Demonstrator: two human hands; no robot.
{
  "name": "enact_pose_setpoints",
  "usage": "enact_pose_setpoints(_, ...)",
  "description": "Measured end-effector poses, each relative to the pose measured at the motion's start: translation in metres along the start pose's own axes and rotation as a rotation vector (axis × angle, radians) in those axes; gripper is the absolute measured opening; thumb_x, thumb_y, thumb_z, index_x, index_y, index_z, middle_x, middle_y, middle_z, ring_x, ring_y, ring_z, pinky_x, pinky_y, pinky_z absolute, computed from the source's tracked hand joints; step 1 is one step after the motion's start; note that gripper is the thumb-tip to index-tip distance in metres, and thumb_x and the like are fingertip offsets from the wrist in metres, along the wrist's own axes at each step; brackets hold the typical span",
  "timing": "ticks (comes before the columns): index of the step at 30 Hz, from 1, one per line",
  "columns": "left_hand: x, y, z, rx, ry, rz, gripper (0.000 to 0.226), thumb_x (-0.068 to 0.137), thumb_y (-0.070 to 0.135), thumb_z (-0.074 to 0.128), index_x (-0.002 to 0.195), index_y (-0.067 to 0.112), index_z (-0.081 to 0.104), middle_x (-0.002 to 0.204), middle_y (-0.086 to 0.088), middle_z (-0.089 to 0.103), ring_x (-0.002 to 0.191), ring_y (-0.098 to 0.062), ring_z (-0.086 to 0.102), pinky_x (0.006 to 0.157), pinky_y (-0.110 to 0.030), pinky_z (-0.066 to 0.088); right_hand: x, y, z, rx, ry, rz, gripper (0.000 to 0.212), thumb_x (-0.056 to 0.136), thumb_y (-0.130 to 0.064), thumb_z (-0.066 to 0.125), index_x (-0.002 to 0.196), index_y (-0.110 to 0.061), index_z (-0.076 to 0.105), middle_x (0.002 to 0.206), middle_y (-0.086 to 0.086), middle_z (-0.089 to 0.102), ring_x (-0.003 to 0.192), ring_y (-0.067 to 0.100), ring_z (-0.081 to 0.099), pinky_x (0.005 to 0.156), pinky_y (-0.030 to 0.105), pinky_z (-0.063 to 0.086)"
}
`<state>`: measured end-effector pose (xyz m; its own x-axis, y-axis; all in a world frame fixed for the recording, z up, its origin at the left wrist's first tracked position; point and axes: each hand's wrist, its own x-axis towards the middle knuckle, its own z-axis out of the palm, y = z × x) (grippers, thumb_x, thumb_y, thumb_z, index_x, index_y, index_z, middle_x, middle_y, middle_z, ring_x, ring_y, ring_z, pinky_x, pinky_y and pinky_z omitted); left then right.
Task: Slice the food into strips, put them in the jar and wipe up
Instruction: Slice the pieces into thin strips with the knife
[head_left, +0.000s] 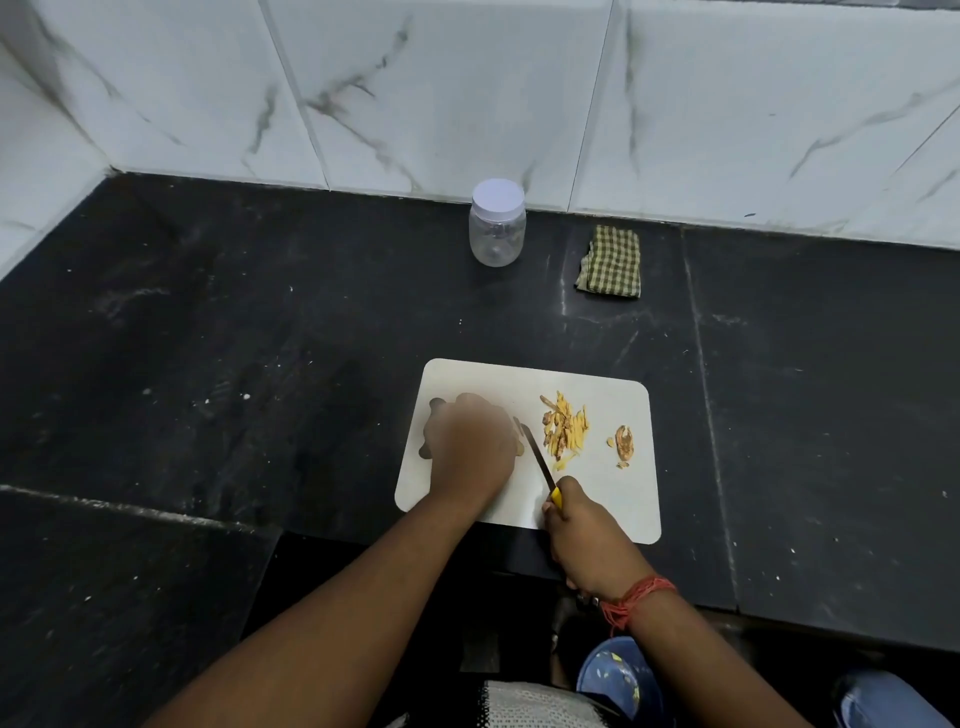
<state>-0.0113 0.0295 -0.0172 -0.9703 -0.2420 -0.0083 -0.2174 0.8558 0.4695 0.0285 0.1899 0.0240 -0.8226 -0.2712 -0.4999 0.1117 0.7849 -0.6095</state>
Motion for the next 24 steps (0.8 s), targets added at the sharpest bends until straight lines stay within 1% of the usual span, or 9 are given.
enact_pose_setpoints(2, -0.001, -0.002, 0.001, -0.01, 0.008, -0.001, 0.01, 0.095, 0.029, 0.058, 0.1, 0.028, 0.066, 0.121, 0.006, 0.05, 0.119, -0.02, 0.04, 0.109, -0.041, 0.027, -0.001, -0.001, 0.0, -0.01, 0.001, -0.011, 0.013, 0.102, -0.023, 0.035, 0.098, -0.011, 0.037, 0.074, 0.012, 0.055, 0.05, 0.018, 0.044, 0.047, 0.025, 0.036)
enact_pose_setpoints(4, -0.002, -0.003, 0.0, -0.007, 0.006, 0.007, 0.011, 0.094, 0.029, 0.059, 0.102, 0.028, 0.066, 0.121, 0.006, 0.05, 0.119, -0.019, 0.039, 0.109, -0.039, 0.025, -0.001, -0.001, 0.001, -0.025, 0.004, -0.026, 0.012, 0.102, -0.022, 0.035, 0.097, -0.011, 0.036, 0.071, 0.008, 0.052, 0.048, 0.017, 0.043, 0.046, 0.026, 0.035)
enact_pose_setpoints(8, -0.004, -0.002, -0.001, -0.022, 0.004, 0.006, 0.014, 0.091, 0.032, 0.063, 0.104, 0.028, 0.067, 0.121, 0.006, 0.051, 0.119, -0.019, 0.04, 0.109, -0.039, 0.026, 0.001, -0.002, 0.002, -0.085, 0.022, -0.066, 0.011, 0.102, -0.02, 0.037, 0.097, -0.011, 0.035, 0.068, 0.003, 0.048, 0.05, 0.016, 0.043, 0.053, 0.028, 0.035)
enact_pose_setpoints(12, -0.003, -0.002, 0.0, -0.028, -0.001, -0.022, 0.015, 0.09, 0.034, 0.065, 0.104, 0.029, 0.065, 0.122, 0.007, 0.049, 0.12, -0.019, 0.039, 0.11, -0.039, 0.025, 0.002, -0.002, 0.002, -0.154, 0.028, -0.086, 0.01, 0.102, -0.018, 0.036, 0.096, -0.011, 0.033, 0.067, -0.001, 0.043, 0.061, 0.024, 0.045, 0.056, 0.032, 0.028)
enact_pose_setpoints(14, -0.003, -0.001, 0.001, -0.033, -0.002, -0.037, 0.015, 0.089, 0.034, 0.066, 0.103, 0.03, 0.065, 0.122, 0.008, 0.049, 0.121, -0.019, 0.039, 0.11, -0.039, 0.025, 0.004, -0.001, 0.003, -0.172, 0.027, -0.084, 0.008, 0.102, -0.017, 0.035, 0.096, -0.011, 0.033, 0.067, -0.001, 0.042, 0.064, 0.025, 0.046, 0.058, 0.032, 0.029)
enact_pose_setpoints(16, -0.003, 0.0, 0.002, -0.046, -0.001, -0.05, 0.015, 0.088, 0.034, 0.067, 0.103, 0.03, 0.064, 0.123, 0.008, 0.049, 0.121, -0.02, 0.039, 0.11, -0.04, 0.026, 0.006, -0.001, 0.003, -0.178, 0.031, -0.081, 0.007, 0.102, -0.015, 0.035, 0.096, -0.012, 0.033, 0.069, 0.0, 0.045, 0.065, 0.026, 0.047, 0.058, 0.032, 0.029)
enact_pose_setpoints(19, -0.004, 0.0, 0.003, -0.057, -0.005, -0.065, 0.014, 0.089, 0.034, 0.067, 0.102, 0.03, 0.063, 0.124, 0.008, 0.048, 0.122, -0.02, 0.037, 0.109, -0.038, 0.026, 0.007, -0.003, 0.003, -0.185, 0.026, -0.074, 0.005, 0.101, -0.013, 0.036, 0.097, -0.012, 0.033, 0.08, 0.011, 0.055, 0.067, 0.026, 0.046, 0.059, 0.032, 0.029)
enact_pose_setpoints(24, -0.004, 0.0, 0.004, -0.043, -0.002, -0.068, 0.015, 0.09, 0.034, 0.067, 0.103, 0.03, 0.062, 0.126, 0.007, 0.047, 0.123, -0.021, 0.037, 0.108, -0.038, 0.027, 0.01, -0.006, 0.005, -0.181, 0.017, -0.067, 0.006, 0.101, -0.013, 0.037, 0.096, -0.012, 0.033, 0.088, 0.018, 0.061, 0.067, 0.027, 0.046, 0.06, 0.032, 0.03)
